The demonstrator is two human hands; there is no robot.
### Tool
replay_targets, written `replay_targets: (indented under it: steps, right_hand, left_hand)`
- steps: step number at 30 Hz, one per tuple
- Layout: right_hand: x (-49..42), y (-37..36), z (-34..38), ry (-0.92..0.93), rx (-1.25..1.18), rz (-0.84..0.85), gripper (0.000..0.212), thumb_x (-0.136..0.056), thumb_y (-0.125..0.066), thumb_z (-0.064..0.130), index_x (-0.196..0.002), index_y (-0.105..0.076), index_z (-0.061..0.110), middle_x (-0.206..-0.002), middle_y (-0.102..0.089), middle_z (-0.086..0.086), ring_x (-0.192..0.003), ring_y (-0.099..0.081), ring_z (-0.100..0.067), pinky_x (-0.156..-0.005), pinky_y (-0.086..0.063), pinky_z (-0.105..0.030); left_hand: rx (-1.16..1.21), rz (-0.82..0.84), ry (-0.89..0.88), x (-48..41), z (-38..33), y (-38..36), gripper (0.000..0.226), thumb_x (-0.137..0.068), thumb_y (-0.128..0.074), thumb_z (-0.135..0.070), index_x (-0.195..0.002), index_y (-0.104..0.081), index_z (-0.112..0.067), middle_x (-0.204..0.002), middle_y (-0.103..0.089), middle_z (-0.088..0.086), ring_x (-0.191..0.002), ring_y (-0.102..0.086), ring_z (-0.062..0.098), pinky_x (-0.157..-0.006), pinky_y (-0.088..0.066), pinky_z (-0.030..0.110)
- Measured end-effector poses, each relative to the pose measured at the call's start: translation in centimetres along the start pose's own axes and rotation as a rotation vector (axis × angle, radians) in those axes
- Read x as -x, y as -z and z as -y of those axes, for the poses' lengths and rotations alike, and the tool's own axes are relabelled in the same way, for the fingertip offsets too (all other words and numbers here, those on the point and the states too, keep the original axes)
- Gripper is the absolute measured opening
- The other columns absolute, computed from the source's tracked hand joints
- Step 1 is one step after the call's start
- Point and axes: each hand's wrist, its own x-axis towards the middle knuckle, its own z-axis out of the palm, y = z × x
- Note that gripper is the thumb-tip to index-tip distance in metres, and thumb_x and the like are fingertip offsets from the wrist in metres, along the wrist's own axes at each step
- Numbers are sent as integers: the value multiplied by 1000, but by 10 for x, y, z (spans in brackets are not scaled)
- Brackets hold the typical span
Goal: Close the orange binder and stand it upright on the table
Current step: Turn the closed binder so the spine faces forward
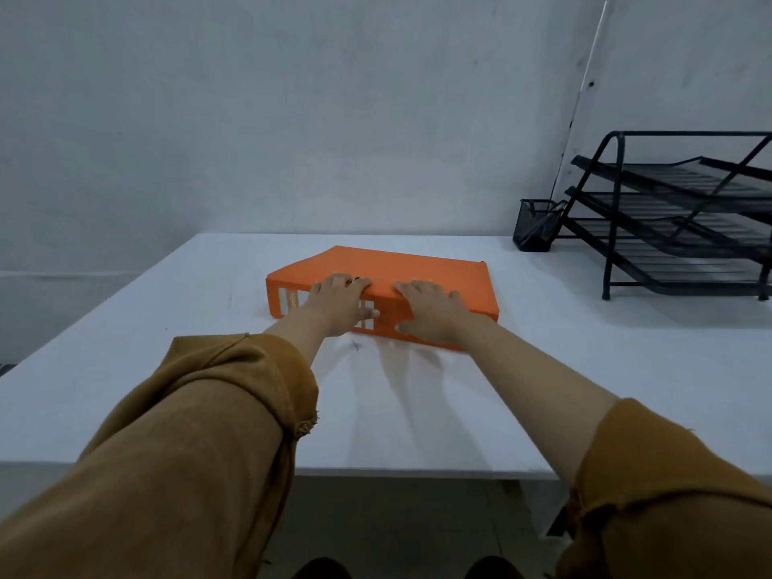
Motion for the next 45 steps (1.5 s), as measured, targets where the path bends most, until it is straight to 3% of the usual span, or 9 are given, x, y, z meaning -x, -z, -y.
replay_targets:
  steps: [6,13,16,19,23,27,35,39,45]
  right_hand:
    - [-12,-11,-6,17,44,-107,67,-95,-50,33,-151,-16,24,-160,-19,-6,-147,-16,-29,-113,-15,-54]
    - [-21,4,-27,46,-13,-34,65,-93,-53,23,-149,-21,31,-159,-22,1,-145,-22,-23,-114,-15,-51]
    - [-26,6,-13,-12,33,9,72,-90,-55,39,-151,-17,27,-159,-19,-4,-145,-20,-28,-113,-16,-59]
    - [-26,-1,0,-61,65,27,89,-83,-55,58,-152,-10,25,-161,-10,-9,-148,-7,-34,-111,-8,-66]
    - [-26,-9,2,-69,101,-25,98,-78,-60,60,-152,-7,24,-160,-9,-12,-147,-5,-38,-110,-7,-68]
    - [-28,-8,2,-65,113,-25,97,-78,-59,62,-151,-7,25,-159,-12,-13,-146,-9,-38,-110,-6,-68]
    - [-22,-8,6,-88,116,-56,76,-91,-42,56,-151,-11,24,-157,-18,-15,-146,-12,-37,-112,-8,-67]
    - [-19,-10,8,-100,103,-69,65,-96,-34,52,-151,-12,25,-157,-20,-15,-146,-12,-37,-113,-8,-65]
    - [-17,4,4,-125,-44,-119,63,-96,-32,52,-151,-13,28,-154,-24,-15,-144,-18,-35,-111,-12,-62]
  left_hand:
    - [-53,-23,-21,-7,8,-4,64,-93,-38,-48,-150,-17,-25,-157,-20,7,-145,-16,29,-118,-10,52]
    - [-59,-111,-58,-8,8,-6,61,-93,-40,-48,-147,-27,-23,-148,-34,8,-137,-28,27,-114,-24,44]
    - [-62,-106,-80,-7,13,-13,65,-92,-38,-50,-149,-20,-24,-153,-27,7,-141,-22,28,-116,-17,45]
    - [7,-82,-70,-10,23,-15,65,-93,-34,-51,-150,-16,-24,-157,-21,6,-145,-15,29,-119,-11,47]
    - [116,-134,105,-15,40,-10,61,-93,-27,-56,-148,-22,-30,-159,-13,10,-147,1,33,-118,-2,50]
    - [138,-102,352,-17,51,-7,66,-90,-27,-61,-147,-25,-27,-157,-9,22,-145,4,42,-116,-4,54]
    - [281,-74,516,-12,48,10,75,-81,-47,-66,-139,-39,-19,-139,-39,20,-132,-29,38,-109,-29,44]
    - [556,-16,531,-8,60,26,72,-79,-66,-46,-137,-42,-12,-136,-49,17,-129,-41,35,-109,-37,45]
    - [547,-319,422,8,49,56,57,-78,-67,-40,-131,-51,-33,-140,-41,19,-131,-29,37,-107,-29,39]
